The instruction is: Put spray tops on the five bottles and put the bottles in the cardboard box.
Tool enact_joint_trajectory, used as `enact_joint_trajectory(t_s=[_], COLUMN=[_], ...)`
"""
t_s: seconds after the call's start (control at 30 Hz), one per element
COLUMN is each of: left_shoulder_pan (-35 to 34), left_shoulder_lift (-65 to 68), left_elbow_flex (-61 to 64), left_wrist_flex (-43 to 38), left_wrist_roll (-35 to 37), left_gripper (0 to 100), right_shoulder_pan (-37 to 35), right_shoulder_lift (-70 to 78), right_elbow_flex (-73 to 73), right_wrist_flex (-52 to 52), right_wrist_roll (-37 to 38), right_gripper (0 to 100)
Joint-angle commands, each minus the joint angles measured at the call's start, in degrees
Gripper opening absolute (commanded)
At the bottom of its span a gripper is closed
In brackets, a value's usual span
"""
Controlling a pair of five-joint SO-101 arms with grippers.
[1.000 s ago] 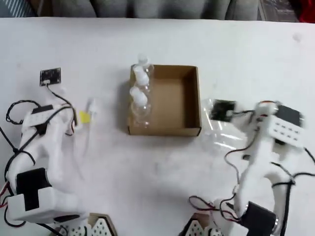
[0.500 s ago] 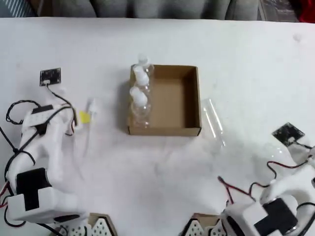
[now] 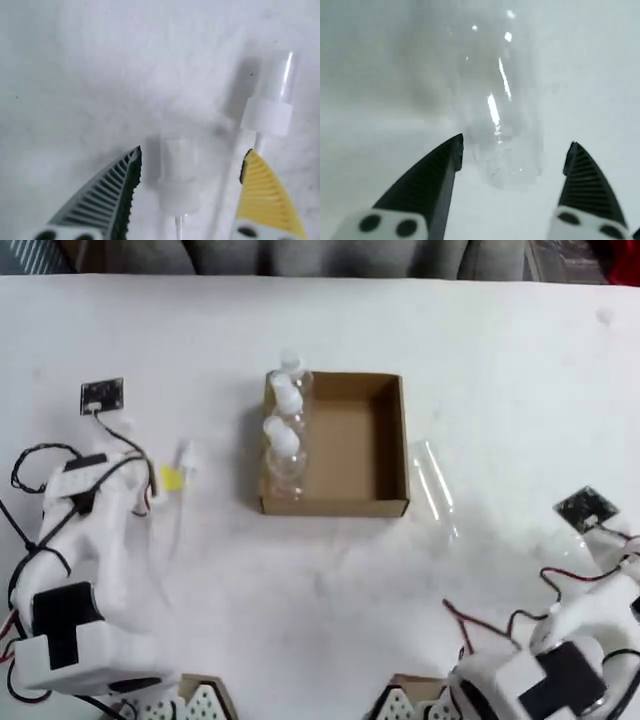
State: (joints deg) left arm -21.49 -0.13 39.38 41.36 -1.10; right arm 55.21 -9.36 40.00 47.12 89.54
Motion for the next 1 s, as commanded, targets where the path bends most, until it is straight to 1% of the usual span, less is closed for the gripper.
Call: enact_joint_trajectory(t_s=[0.0,0.17,0.27,0.37,0.47,0.57,0.63,0.87,0.97], left_shoulder_pan=[-0.3,-0.3,-0.3,-0.3,-0.3,-0.3,-0.3,-0.3,-0.3], left_shoulder_lift=[-1.0,-1.0,-1.0,-1.0,-1.0,-1.0,-1.0,-1.0,-1.0], left_elbow_flex=[-3.1,-3.1,-3.1,-3.1,-3.1,-3.1,-3.1,-3.1,-3.1], left_wrist_flex=[0.9,0.9,0.9,0.9,0.9,0.9,0.9,0.9,0.9], left_wrist_roll=[0.6,0.6,0.6,0.6,0.6,0.6,0.6,0.6,0.6], left_gripper=[29,29,29,29,29,29,29,29,29], right_shoulder_pan=[-3.6,-8.5,-9.5,-10.2,-10.6,-11.1,-11.0,-9.6,-9.7], right_shoulder_lift=[-8.9,-15.3,-14.7,-11.0,-4.9,1.8,6.0,16.8,20.0], right_elbow_flex=[-0.6,-1.4,-6.0,-13.4,-21.5,-28.2,-31.1,-37.2,-38.2], right_wrist_flex=[4.3,11.6,15.8,23.0,30.7,36.2,37.8,37.5,36.2], right_wrist_roll=[-1.6,-1.6,-1.6,-0.9,1.4,4.0,7.9,20.6,21.5], right_gripper=[27.2,26.9,26.9,26.9,26.9,26.9,26.9,26.9,26.9])
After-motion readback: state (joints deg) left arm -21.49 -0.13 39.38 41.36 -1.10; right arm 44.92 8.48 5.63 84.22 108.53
